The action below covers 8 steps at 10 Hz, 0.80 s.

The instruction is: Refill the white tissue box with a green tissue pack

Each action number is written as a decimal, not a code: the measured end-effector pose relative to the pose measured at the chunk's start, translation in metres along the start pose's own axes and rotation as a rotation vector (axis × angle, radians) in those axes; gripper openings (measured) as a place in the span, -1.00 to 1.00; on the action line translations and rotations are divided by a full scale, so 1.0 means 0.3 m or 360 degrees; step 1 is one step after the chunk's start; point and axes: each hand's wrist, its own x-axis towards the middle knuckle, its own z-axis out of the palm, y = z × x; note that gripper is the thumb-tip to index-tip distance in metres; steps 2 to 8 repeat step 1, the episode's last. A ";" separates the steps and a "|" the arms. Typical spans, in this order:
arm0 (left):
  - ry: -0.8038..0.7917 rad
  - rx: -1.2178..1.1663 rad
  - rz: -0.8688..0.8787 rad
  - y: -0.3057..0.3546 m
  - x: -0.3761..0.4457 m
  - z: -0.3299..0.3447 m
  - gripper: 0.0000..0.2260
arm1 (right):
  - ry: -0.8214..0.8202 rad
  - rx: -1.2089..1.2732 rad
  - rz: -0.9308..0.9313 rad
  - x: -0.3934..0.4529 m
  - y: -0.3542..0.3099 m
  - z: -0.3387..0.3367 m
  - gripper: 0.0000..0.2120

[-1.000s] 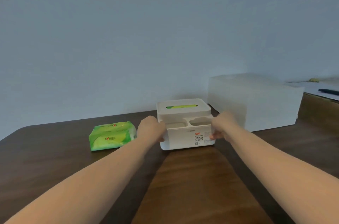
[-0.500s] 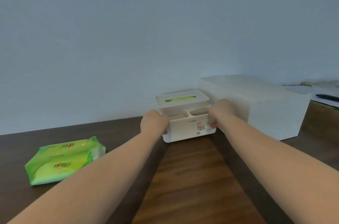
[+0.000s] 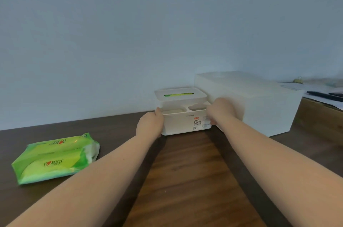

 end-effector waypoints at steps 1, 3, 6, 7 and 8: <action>-0.0041 0.0060 -0.0059 -0.060 -0.051 -0.018 -0.57 | 0.0027 0.0203 0.0023 -0.021 0.020 -0.015 -0.75; -0.0041 0.0060 -0.0059 -0.060 -0.051 -0.018 -0.57 | 0.0027 0.0203 0.0023 -0.021 0.020 -0.015 -0.75; -0.0041 0.0060 -0.0059 -0.060 -0.051 -0.018 -0.57 | 0.0027 0.0203 0.0023 -0.021 0.020 -0.015 -0.75; -0.0041 0.0060 -0.0059 -0.060 -0.051 -0.018 -0.57 | 0.0027 0.0203 0.0023 -0.021 0.020 -0.015 -0.75; -0.0041 0.0060 -0.0059 -0.060 -0.051 -0.018 -0.57 | 0.0027 0.0203 0.0023 -0.021 0.020 -0.015 -0.75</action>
